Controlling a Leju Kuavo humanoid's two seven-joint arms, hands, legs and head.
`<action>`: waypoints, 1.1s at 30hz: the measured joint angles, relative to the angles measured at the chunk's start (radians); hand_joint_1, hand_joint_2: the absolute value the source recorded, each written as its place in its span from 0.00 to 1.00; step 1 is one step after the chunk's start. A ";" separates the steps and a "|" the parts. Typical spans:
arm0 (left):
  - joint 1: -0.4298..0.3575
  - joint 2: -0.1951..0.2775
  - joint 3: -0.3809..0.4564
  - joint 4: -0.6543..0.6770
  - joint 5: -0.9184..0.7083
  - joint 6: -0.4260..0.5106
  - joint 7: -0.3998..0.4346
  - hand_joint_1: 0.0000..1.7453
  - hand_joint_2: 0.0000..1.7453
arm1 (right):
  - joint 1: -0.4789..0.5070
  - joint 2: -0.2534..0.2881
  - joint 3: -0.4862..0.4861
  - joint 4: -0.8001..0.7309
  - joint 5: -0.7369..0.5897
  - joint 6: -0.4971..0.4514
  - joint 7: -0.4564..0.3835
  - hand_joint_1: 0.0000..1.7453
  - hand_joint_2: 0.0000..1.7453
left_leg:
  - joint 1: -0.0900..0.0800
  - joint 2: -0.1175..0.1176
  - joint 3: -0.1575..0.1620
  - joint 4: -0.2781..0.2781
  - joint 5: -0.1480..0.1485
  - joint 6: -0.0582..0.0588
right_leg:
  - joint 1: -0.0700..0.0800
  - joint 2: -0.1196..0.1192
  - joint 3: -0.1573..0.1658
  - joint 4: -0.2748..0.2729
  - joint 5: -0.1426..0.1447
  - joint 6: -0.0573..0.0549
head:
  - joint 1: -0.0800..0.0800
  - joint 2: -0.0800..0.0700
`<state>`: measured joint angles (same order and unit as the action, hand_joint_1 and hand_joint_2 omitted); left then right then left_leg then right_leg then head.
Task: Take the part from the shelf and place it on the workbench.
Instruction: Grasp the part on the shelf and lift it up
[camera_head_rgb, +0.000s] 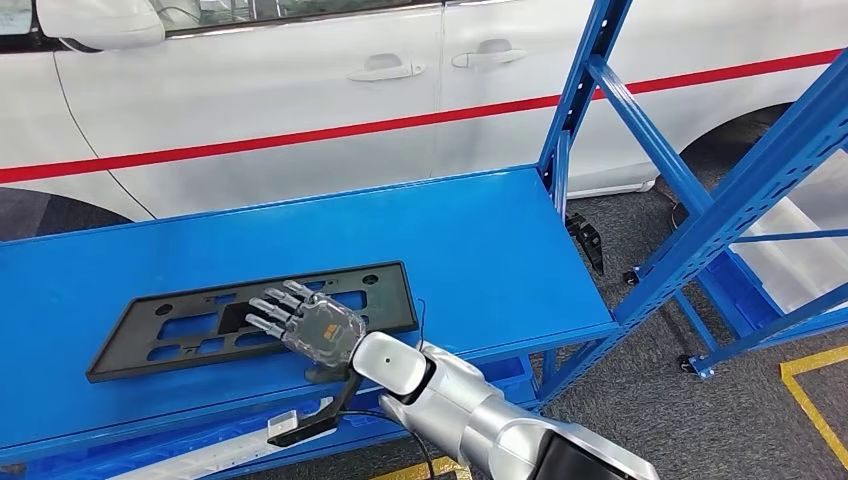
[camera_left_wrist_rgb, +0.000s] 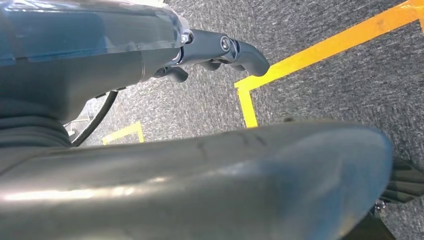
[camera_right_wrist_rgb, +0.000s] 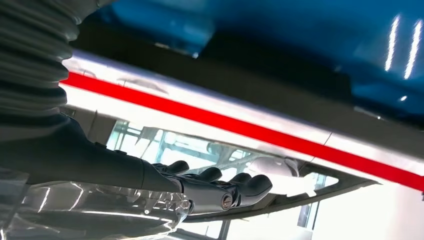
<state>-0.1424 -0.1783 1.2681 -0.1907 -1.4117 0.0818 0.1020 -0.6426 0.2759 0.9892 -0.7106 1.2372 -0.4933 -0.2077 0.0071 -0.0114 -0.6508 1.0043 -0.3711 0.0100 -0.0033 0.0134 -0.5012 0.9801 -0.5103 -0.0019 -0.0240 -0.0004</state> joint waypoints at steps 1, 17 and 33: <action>-0.004 -0.002 -0.002 0.000 -0.003 0.000 0.001 0.00 0.00 | -0.026 0.014 0.000 0.022 0.021 0.013 0.001 0.00 1.00 | 0.000 0.000 0.000 0.000 0.000 0.000 | 0.000 0.000 0.000 0.000 0.000 0.000 | 0.000 0.000; -0.013 -0.021 -0.007 0.000 -0.004 0.011 -0.023 0.00 0.00 | -0.226 0.073 0.053 0.129 -0.078 0.025 0.045 0.00 0.00 | 0.000 0.000 0.001 0.000 0.001 0.000 | 0.000 0.000 0.000 0.001 0.000 0.000 | 0.000 0.000; -0.015 -0.021 -0.006 0.000 0.002 0.015 -0.021 0.00 0.00 | -0.148 0.075 0.058 0.186 -0.187 -0.034 0.054 0.00 0.00 | 0.000 0.000 0.001 0.000 0.000 0.000 | 0.000 0.000 0.000 0.001 0.000 0.000 | 0.000 0.000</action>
<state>-0.1572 -0.1995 1.2618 -0.1907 -1.4095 0.0973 0.0814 -0.7906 0.3512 1.0472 -0.5241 1.0503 -0.5277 -0.1534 0.0071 -0.0115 -0.6498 1.0044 -0.3706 0.0096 -0.0034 0.0133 -0.5009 0.9814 -0.5104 -0.0018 -0.0240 -0.0004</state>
